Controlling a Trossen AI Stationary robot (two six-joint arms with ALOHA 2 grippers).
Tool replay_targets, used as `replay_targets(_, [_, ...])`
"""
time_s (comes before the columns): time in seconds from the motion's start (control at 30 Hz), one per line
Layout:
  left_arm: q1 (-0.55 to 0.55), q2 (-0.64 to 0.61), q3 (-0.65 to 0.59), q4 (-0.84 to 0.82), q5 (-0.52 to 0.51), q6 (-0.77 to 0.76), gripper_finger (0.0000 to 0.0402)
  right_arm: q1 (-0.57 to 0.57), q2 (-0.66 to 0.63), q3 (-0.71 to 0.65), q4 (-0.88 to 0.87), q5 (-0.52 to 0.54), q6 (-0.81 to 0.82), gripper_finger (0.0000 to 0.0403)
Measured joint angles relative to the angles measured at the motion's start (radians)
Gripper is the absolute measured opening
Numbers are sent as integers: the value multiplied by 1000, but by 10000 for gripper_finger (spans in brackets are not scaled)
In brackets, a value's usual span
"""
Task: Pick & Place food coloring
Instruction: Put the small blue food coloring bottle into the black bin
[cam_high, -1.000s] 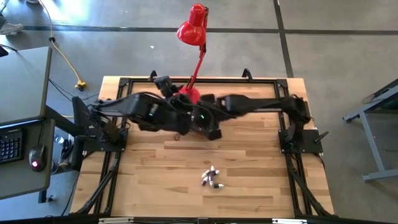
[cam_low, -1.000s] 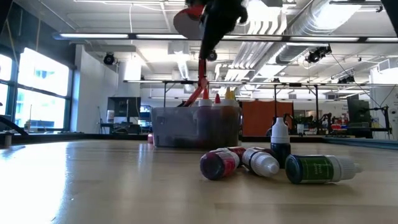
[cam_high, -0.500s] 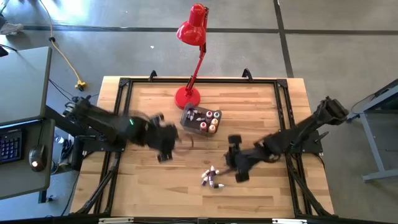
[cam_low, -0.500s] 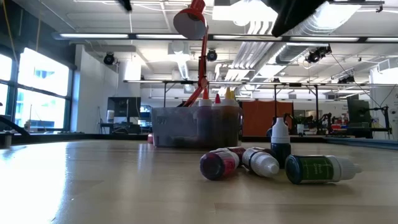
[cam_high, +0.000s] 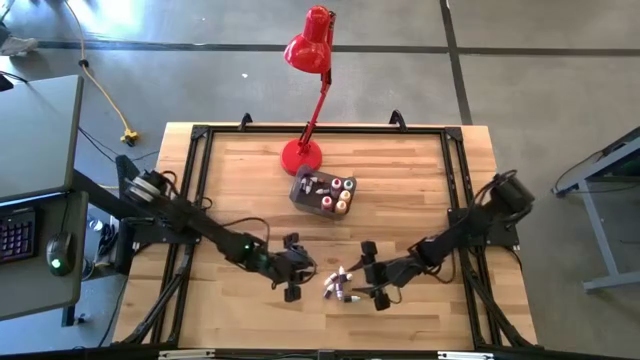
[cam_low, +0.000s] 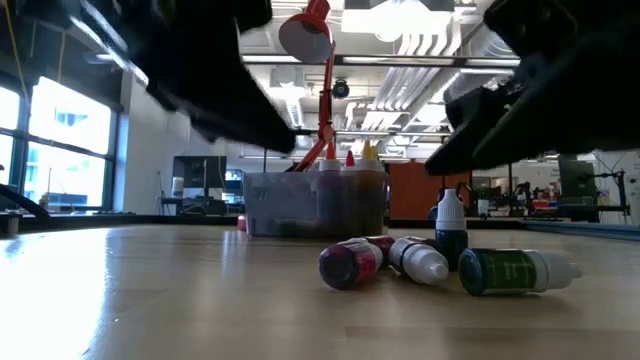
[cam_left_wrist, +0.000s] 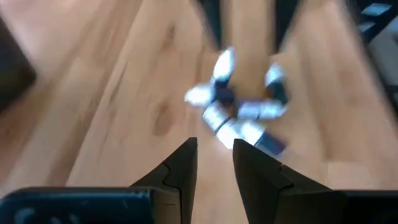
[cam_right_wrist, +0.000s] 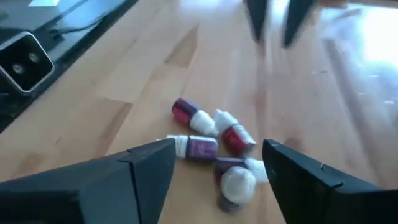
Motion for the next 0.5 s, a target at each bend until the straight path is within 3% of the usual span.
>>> replay_targets(0.17, [16, 85, 10, 5, 41, -51, 98, -32, 114, 51, -6, 0, 0, 239])
replay_targets(0.33, [31, 128, 19, -2, 73, -70, 101, -65, 126, 67, -40, 0, 4, 234])
replay_targets(0.5, [51, 136, 20, -24, 42, -70, 113, -80, 124, 64, -72, -88, 104, 190])
